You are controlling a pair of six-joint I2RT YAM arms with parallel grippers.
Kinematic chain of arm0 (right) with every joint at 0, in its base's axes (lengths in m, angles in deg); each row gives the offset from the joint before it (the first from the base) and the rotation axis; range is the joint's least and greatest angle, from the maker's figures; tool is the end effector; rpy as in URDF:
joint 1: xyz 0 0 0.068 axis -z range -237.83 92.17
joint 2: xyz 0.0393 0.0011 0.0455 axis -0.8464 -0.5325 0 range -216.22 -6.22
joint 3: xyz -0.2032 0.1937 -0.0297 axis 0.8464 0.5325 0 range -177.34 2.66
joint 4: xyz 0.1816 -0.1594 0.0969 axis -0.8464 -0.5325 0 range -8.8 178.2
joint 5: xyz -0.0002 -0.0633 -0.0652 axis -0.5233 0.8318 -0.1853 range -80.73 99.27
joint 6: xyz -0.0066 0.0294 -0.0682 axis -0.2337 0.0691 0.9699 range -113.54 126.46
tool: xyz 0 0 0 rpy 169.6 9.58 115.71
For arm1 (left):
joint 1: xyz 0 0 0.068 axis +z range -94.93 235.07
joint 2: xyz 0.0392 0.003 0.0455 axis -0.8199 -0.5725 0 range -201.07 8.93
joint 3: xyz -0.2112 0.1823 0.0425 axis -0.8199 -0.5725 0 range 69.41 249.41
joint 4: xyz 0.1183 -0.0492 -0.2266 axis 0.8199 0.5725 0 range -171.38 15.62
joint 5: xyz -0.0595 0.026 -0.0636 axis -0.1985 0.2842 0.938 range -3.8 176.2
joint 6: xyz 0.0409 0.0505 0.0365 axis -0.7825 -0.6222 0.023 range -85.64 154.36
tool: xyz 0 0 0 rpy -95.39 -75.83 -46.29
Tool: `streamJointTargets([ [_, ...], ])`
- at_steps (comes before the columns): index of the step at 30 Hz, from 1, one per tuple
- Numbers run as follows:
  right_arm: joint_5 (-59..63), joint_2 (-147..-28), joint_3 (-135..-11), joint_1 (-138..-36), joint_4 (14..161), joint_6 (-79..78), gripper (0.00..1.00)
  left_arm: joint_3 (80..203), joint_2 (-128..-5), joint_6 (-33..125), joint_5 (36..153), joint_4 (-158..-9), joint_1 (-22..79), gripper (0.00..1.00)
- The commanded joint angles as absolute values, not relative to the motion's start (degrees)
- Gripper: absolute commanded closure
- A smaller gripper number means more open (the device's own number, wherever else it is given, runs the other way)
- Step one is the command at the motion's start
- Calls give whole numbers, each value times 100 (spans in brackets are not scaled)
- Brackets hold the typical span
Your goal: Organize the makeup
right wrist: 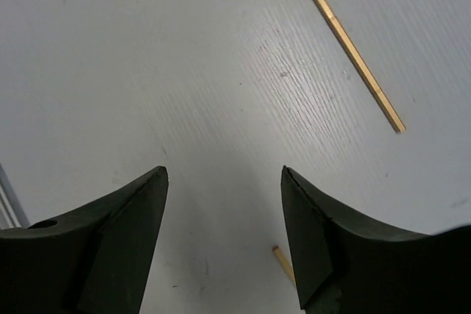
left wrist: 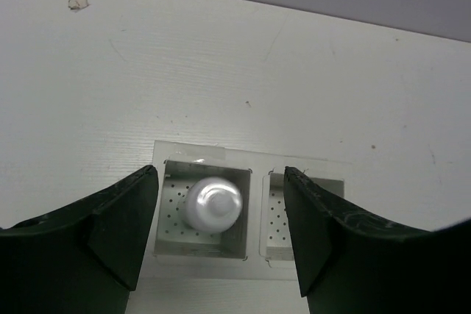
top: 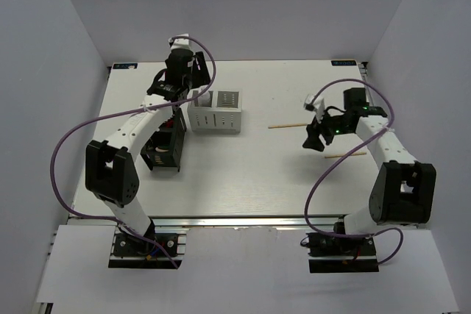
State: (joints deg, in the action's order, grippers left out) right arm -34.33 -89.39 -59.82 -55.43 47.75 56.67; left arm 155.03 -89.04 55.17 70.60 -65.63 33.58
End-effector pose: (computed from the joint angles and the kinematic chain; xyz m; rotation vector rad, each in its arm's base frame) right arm 0.2957 0.0308 0.2508 -1.1537 2.0159 0.5649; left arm 0.4038 -0.1410 0.3278 -0.1556 2.0405 -0.1808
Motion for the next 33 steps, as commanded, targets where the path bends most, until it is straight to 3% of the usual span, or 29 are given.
streamJointTargets([
  [1, -2705, -9172, -6098, -6256, 4679, 7438, 31, 15809, -8442, 5554, 7258, -6600, 3336, 21],
  [7, -2219, -10226, -6807, -6820, 5532, 7941, 30, 15958, -7853, 5527, 7328, -6310, 3336, 22],
  [10, -2220, -11184, -7922, -6899, 5419, 7528, 30, 15661, -7353, 5659, 7477, -6257, 3336, 37],
  [11, -2255, -11673, -8247, -6916, 5149, 7440, 30, 15311, -6916, 5746, 7599, -6300, 3336, 51],
  [14, -2325, -12248, -9330, -6978, 4751, 7378, 28, 14677, -5958, 5983, 7802, -6406, 3336, 59],
  [18, -2369, -12636, -9613, -7101, 4531, 7755, 28, 13649, -4848, 6511, 8109, -6266, 3336, 41],
  [25, -2431, -12803, -9534, -7250, 4092, 8546, 28, 11936, -3178, 7205, 8198, -5932, 3336, 24],
  [33, -2212, -13322, -9946, -7321, 3933, 8626, 30, 11239, -2122, 7848, 8084, -5634, 3336, 20],
])
